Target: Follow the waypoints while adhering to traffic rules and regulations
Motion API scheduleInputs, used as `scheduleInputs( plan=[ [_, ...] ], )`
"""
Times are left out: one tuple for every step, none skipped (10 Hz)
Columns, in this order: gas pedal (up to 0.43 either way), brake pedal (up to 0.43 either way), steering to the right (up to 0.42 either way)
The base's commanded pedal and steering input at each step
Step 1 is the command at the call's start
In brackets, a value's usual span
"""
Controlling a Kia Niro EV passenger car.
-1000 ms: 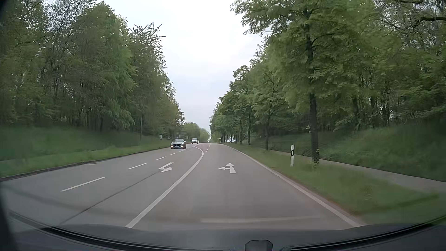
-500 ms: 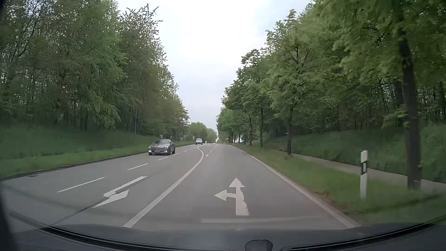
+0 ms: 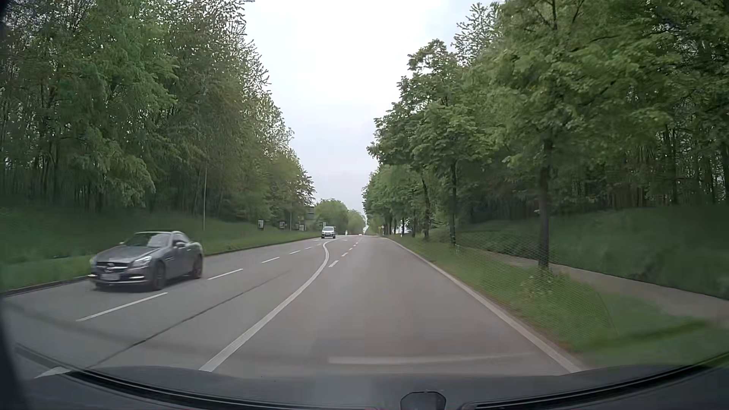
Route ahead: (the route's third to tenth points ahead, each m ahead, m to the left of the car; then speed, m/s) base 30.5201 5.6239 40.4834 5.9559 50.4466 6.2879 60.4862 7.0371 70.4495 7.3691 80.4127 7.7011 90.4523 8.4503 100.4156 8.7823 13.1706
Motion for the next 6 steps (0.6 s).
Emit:
scheduleInputs(
  plan=[
    [0.15,0.0,-0.013],
    [0.15,0.0,-0.009],
    [0.15,0.0,-0.007],
    [0.15,0.0,-0.007],
    [0.15,0.0,-0.007],
    [0.15,0.0,-0.006]
  ],
)
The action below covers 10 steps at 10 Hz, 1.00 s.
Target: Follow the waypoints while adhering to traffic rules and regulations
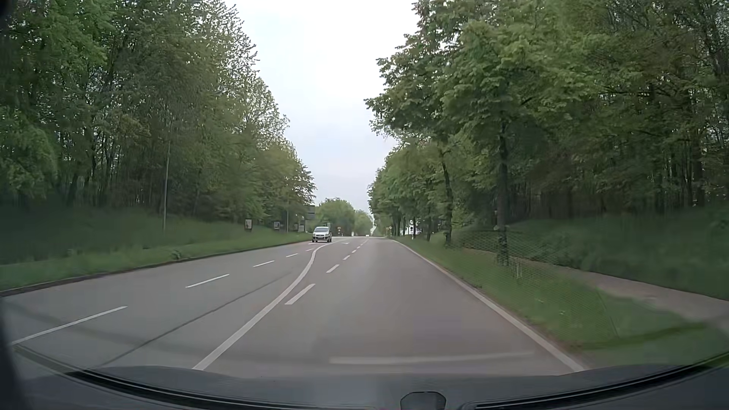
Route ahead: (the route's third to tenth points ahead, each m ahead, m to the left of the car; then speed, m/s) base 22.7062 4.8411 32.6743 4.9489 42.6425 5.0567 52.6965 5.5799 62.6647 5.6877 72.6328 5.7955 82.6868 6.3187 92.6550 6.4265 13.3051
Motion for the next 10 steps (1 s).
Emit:
scheduleInputs(
  plan=[
    [0.15,0.0,-0.006],
    [0.15,0.0,-0.007],
    [0.15,0.0,-0.006],
    [0.15,0.0,-0.006],
    [0.15,0.0,-0.005],
    [0.138,0.0,-0.005],
    [0.118,0.0,-0.005],
    [0.098,0.0,-0.004],
    [0.098,0.0,-0.003],
    [0.098,0.0,-0.001]
  ],
)
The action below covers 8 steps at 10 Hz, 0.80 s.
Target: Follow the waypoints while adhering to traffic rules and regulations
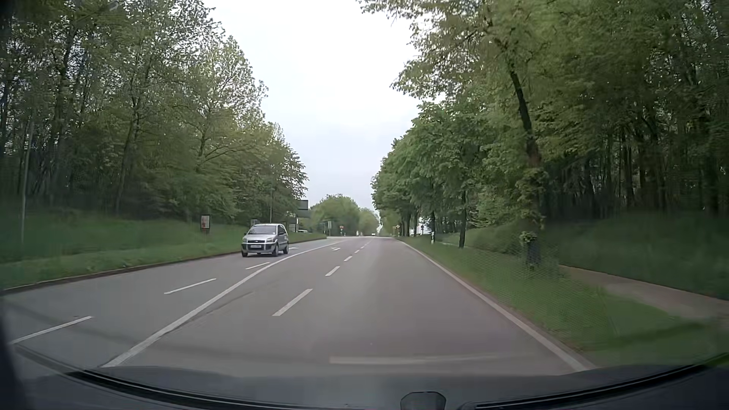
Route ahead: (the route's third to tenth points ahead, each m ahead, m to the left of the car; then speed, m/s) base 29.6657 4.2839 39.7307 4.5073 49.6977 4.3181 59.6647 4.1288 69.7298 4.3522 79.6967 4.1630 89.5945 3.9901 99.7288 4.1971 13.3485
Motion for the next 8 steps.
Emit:
scheduleInputs(
  plan=[
    [0.098,0.0,-0.001],
    [0.098,0.0,-0.001],
    [0.118,0.0,0.0],
    [0.15,0.0,-0.001],
    [0.15,0.0,-0.001],
    [0.15,0.0,0.0],
    [0.15,0.0,-0.001],
    [0.15,0.0,-0.001]
  ],
)
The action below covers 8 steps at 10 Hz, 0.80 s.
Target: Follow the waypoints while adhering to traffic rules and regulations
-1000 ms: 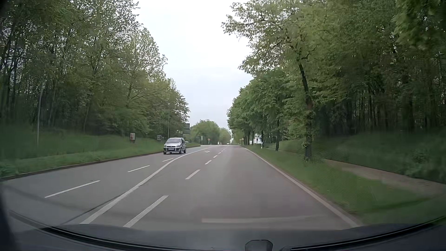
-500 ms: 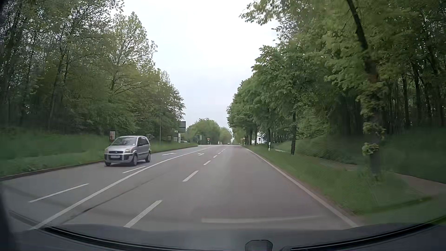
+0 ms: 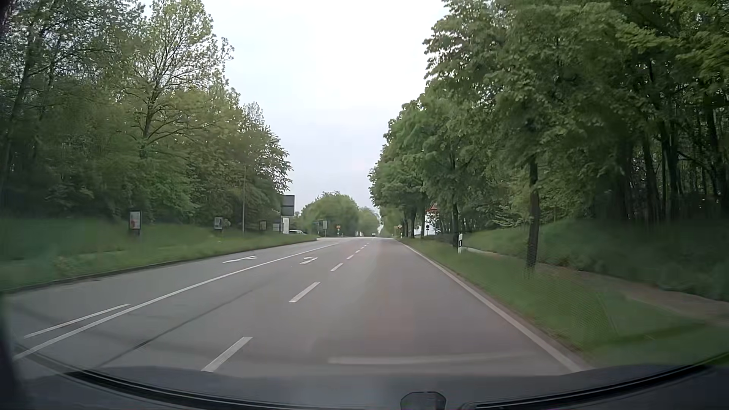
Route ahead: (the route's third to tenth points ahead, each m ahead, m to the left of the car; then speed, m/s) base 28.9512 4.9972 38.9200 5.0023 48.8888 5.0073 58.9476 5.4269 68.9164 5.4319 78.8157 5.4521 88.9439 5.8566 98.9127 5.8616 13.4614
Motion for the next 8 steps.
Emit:
scheduleInputs(
  plan=[
    [0.15,0.0,0.0],
    [0.15,0.0,-0.001],
    [0.138,0.0,0.0],
    [0.138,0.0,-0.001],
    [0.13,0.0,-0.001],
    [0.11,0.0,-0.001],
    [0.098,0.0,-0.001],
    [0.087,0.0,-0.001]
  ],
)
